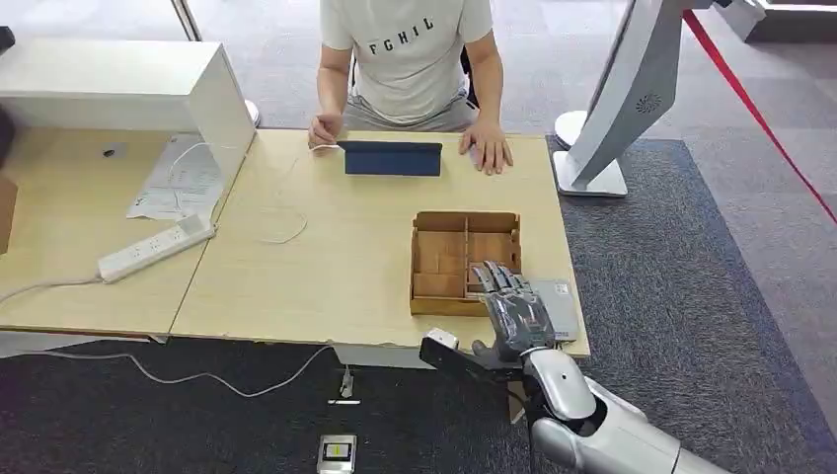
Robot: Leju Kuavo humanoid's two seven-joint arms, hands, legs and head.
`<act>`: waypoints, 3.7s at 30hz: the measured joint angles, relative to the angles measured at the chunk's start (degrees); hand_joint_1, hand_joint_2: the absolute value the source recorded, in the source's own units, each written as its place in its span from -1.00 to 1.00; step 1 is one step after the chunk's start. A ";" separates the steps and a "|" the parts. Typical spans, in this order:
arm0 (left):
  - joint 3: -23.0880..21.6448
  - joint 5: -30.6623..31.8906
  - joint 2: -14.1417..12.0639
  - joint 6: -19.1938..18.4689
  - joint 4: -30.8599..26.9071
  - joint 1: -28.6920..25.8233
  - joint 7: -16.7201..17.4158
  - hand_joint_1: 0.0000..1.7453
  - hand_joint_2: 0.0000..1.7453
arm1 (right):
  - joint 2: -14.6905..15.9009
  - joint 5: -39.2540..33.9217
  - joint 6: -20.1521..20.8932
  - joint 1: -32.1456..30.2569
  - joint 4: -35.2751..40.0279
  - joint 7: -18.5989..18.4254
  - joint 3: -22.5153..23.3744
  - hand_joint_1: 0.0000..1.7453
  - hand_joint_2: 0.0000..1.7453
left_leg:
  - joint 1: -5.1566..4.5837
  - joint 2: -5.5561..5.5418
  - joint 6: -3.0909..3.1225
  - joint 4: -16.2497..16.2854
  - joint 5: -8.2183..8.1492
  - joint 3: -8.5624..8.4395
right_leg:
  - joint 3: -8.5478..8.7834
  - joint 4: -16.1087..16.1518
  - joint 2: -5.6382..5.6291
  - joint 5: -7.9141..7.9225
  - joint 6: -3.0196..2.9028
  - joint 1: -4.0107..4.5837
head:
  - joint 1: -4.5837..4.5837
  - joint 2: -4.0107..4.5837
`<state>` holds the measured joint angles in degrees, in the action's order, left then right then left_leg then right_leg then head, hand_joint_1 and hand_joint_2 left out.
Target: Pass the card to the sensor for recognition and then transmit it.
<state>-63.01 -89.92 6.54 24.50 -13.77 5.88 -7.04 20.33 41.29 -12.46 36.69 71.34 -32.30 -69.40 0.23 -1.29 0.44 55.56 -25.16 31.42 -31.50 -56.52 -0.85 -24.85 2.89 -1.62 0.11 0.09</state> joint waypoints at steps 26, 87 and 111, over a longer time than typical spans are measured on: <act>-1.77 0.44 -0.11 -0.33 0.00 0.34 3.34 -1.00 -1.00 | -3.98 -4.29 -4.61 3.87 -10.70 6.47 -2.05 -1.00 1.00 | 0.00 0.00 0.00 0.00 0.00 0.01 | 0.00 -0.01 0.00 0.00 0.00 0.00 | 0.02 0.00; -2.36 -0.04 -0.17 -0.94 0.00 0.39 0.79 -1.00 -1.00 | -2.89 -5.25 -3.46 6.80 -15.63 2.86 -4.20 -1.00 1.00 | 0.00 0.00 0.00 0.01 0.00 -0.01 | -0.01 0.00 0.00 0.00 0.00 0.00 | 0.00 0.00; -2.27 -0.04 -0.15 -0.87 0.00 0.38 0.72 -1.00 -1.00 | -2.67 -5.44 -1.86 6.28 -13.77 4.59 -4.22 -1.00 1.00 | 0.00 0.00 0.00 0.01 0.00 -0.01 | -0.01 0.00 0.00 0.00 0.00 0.00 | 0.02 0.00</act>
<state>-65.29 -89.96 6.38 23.63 -13.77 6.26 -6.32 17.66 35.85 -14.32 42.98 57.57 -27.71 -73.61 0.23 -1.29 0.44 55.57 -25.15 31.41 -31.51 -56.52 -0.85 -24.85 2.89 -1.62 0.13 0.09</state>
